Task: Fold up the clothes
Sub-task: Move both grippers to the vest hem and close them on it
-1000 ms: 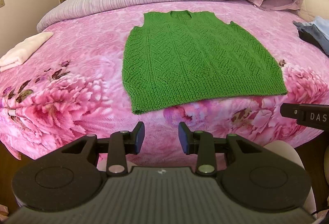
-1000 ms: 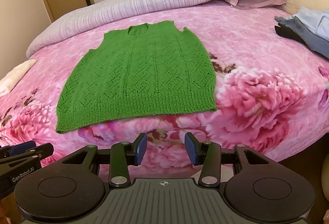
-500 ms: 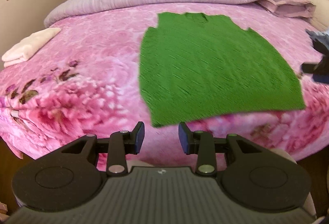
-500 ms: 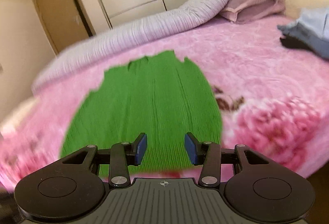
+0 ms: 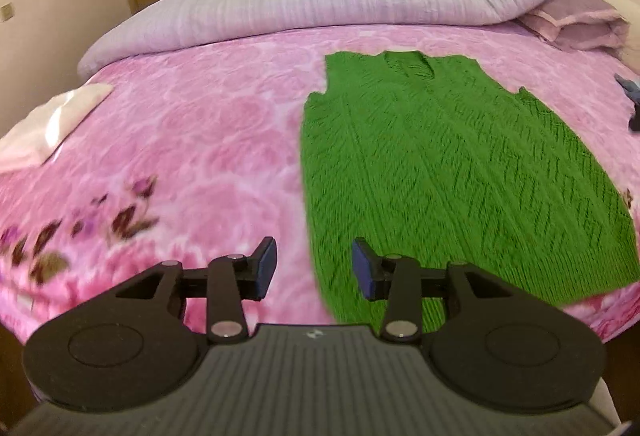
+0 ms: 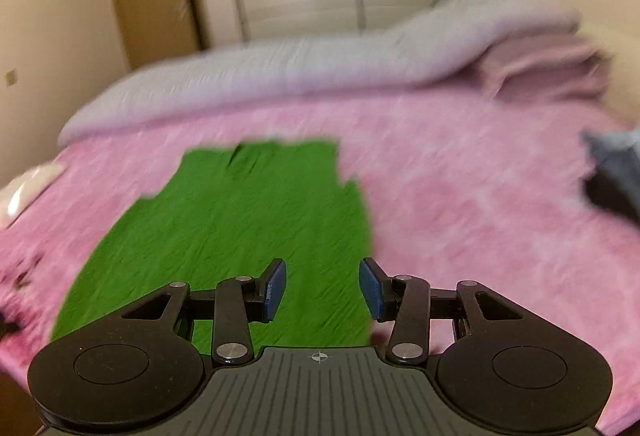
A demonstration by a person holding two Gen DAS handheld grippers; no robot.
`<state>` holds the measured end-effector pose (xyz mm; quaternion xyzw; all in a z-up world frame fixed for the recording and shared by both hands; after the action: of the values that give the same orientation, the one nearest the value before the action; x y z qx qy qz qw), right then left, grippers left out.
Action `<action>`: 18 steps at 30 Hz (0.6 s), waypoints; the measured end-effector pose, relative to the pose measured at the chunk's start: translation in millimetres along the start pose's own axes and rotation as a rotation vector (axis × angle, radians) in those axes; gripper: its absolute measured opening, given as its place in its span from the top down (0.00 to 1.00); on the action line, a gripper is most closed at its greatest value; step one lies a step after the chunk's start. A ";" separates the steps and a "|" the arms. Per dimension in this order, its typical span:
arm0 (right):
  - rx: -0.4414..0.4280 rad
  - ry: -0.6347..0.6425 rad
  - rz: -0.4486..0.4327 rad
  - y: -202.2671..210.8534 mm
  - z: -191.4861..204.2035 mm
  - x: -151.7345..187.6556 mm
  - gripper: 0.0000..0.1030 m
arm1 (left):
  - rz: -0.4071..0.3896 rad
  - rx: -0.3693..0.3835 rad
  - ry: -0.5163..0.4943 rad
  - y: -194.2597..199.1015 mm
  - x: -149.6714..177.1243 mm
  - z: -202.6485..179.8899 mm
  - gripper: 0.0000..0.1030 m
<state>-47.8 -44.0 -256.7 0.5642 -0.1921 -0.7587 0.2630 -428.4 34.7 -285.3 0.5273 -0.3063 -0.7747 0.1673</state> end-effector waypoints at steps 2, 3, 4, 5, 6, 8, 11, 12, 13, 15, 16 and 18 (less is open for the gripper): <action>-0.017 0.005 0.074 -10.9 1.9 4.8 0.57 | -0.005 0.035 -0.032 -13.3 -13.0 -3.9 0.64; -0.022 0.010 0.108 -16.5 2.5 7.3 0.57 | -0.008 0.052 -0.048 -20.0 -19.5 -5.8 0.64; -0.025 0.014 0.142 -22.5 2.8 9.9 0.57 | -0.011 0.070 -0.064 -26.6 -25.9 -7.8 0.64; -0.027 0.017 0.173 -29.4 2.2 12.7 0.57 | -0.013 0.091 -0.077 -33.2 -31.8 -10.4 0.64; -0.029 0.021 0.200 -35.5 1.6 15.4 0.57 | -0.014 0.115 -0.087 -39.9 -37.0 -13.8 0.64; -0.045 0.049 0.221 -45.4 0.1 18.9 0.57 | -0.013 0.167 -0.103 -54.7 -46.4 -22.3 0.65; -0.073 0.090 0.242 -63.3 -7.3 15.3 0.57 | 0.000 0.204 -0.117 -80.3 -58.4 -34.7 0.65; -0.081 0.100 0.249 -70.2 -11.7 11.5 0.57 | 0.006 0.214 -0.120 -90.0 -62.8 -38.4 0.65; -0.087 0.104 0.254 -78.2 -17.7 6.2 0.57 | 0.016 0.222 -0.121 -100.7 -67.5 -41.7 0.65; -0.093 0.117 0.266 -95.3 -32.1 -5.9 0.57 | 0.041 0.232 -0.121 -123.8 -77.4 -45.8 0.65; -0.093 0.127 0.271 -104.4 -40.1 -12.6 0.57 | 0.051 0.232 -0.124 -135.6 -82.6 -47.2 0.65; -0.091 0.160 0.283 -122.0 -56.9 -26.2 0.57 | 0.053 0.233 -0.139 -158.2 -93.6 -48.8 0.65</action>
<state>-9.7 68.6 -325.2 0.5774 -0.2133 -0.6749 0.4069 -337.2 194.4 -334.0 0.4802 -0.4189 -0.7637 0.1036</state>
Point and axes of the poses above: each gripper's, at about its wrist camera, not at the fingertips, and y roughly against the way its jaws point, z to its left, x to its underside, the point moved 3 cm from there along -y, roughly the way its jaws point, and after that the axes turned 12 degrees about -x, right-handed, at the moved point
